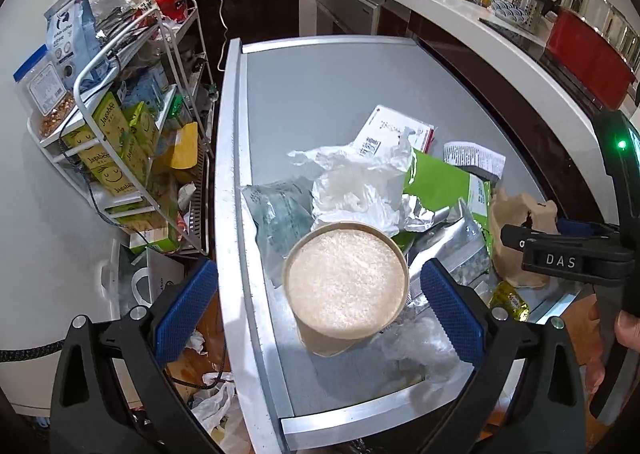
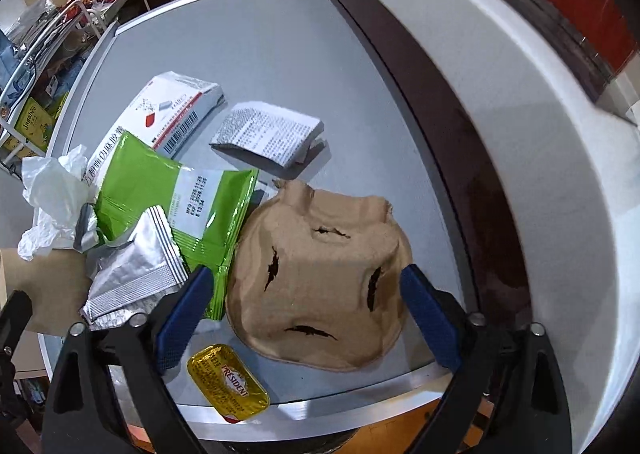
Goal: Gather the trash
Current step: 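Grasp the brown paper cup with the left gripper while the right grasps the tan pulp carton, then lift the paper cup and pulp carton and carry both toward the trash bin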
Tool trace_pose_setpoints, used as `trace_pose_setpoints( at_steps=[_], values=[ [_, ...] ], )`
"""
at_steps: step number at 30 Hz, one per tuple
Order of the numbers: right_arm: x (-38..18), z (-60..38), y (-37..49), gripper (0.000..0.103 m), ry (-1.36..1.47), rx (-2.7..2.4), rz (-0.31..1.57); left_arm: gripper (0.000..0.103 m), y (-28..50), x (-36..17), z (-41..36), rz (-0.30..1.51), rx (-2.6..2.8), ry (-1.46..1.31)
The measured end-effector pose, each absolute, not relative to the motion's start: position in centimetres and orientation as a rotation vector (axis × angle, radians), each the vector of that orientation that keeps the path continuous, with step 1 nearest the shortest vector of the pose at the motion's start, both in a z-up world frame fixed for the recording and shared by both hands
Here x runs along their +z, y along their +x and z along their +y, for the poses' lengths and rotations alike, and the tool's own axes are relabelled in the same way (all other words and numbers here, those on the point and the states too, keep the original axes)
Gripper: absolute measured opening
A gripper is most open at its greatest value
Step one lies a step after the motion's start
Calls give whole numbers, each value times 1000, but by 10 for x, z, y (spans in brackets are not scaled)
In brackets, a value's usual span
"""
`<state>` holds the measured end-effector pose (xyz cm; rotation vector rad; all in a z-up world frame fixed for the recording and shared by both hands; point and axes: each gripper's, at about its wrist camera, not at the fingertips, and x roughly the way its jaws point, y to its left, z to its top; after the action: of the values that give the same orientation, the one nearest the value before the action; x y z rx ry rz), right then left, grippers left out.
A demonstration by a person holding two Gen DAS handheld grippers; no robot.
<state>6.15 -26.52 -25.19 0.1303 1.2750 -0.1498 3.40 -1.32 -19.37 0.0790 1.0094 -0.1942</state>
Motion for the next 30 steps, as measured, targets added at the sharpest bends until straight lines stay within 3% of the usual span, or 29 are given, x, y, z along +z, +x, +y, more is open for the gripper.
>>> trace_pose_setpoints(
  at_steps=[4,9,30],
  values=[
    [-258,-272,64,71,162,-146,1289,81,39,-203,-17,1054,-240,63],
    [-257,-272,62,71,157,-127,1281,49,45,-217,-15,1124,-296,-1],
    [-220,-264,56,68,77,-112,1174,50,34,-183,6,1061,-295,-43]
  ],
)
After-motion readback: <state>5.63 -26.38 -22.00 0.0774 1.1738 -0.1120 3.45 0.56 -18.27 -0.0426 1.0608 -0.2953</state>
